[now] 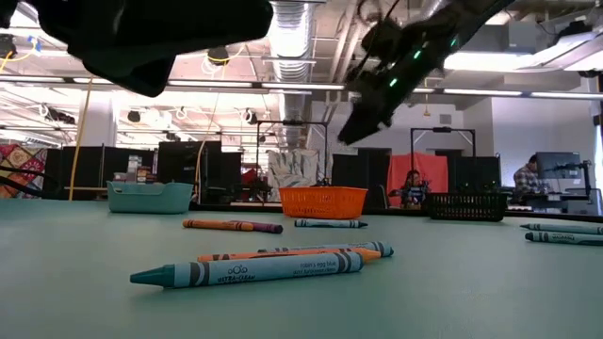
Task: Sort crayons
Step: Put the blue crayon into the blue bin
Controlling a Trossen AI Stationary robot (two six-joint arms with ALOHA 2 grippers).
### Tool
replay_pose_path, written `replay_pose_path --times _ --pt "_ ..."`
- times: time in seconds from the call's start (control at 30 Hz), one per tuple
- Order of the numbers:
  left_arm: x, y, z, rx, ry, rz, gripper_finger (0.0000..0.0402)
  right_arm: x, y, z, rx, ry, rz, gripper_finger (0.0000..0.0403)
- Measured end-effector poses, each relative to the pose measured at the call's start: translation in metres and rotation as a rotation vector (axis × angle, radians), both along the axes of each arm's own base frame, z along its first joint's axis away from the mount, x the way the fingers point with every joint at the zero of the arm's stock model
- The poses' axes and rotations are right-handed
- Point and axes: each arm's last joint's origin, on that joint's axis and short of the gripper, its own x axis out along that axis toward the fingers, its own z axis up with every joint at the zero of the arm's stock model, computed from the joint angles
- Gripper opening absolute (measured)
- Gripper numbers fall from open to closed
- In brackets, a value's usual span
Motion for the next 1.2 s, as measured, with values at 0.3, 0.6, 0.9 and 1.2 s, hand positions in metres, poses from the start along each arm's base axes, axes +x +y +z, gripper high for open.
replay_pose_path --times 0.3,0.6,0.9,1.2 --pt "-0.001 0.0 -0.003 0.014 0.025 -0.013 0.0159 -0.068 0.085 0.035 0.259 0.329 0.08 0.019" --pt "0.001 0.001 -0.003 -0.001 0.025 -0.007 0.0159 -0.127 0.183 -0.001 0.352 0.495 0.148 0.0189" --pt "0.002 0.002 -0.003 -0.005 0.025 -0.002 0.0159 -0.156 0.234 -0.056 0.376 0.422 0.151 0.0189" --pt "0.005 0.006 -0.003 -0.001 0.027 0.012 0.0159 -0.145 0.259 -0.077 0.361 0.301 0.205 0.0189"
